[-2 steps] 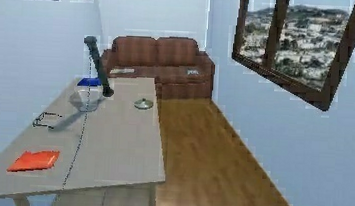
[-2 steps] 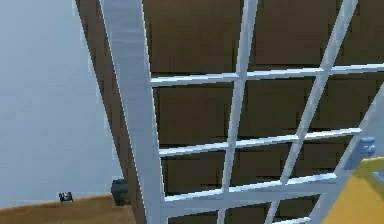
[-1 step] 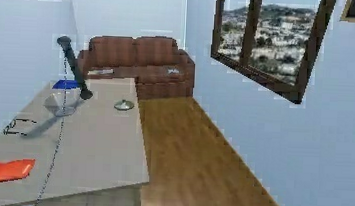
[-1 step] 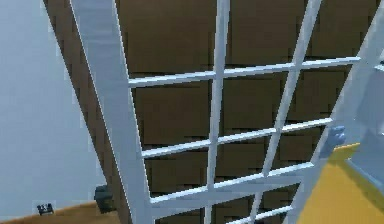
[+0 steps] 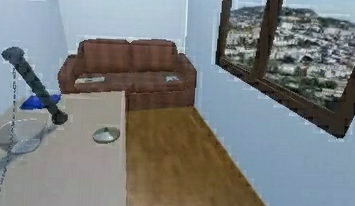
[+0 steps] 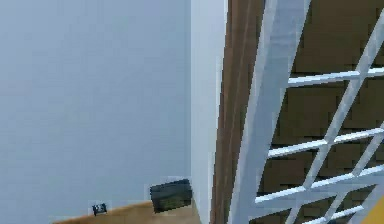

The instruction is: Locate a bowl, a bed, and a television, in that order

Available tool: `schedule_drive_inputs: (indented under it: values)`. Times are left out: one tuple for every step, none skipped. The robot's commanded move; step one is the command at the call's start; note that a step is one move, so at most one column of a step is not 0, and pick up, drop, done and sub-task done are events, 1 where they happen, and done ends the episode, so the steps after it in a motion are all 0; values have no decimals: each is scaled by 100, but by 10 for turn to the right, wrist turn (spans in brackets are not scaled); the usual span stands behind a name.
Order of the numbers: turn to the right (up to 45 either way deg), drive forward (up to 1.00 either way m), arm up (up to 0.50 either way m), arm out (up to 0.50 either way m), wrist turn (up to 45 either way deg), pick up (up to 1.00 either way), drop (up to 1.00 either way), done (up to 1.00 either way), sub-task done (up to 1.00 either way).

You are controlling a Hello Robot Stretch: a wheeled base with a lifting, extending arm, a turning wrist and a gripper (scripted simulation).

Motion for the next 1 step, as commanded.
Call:
schedule_drive_inputs:
  values:
    - [450, 0, 0, 0, 0, 0, 0, 0, 0]
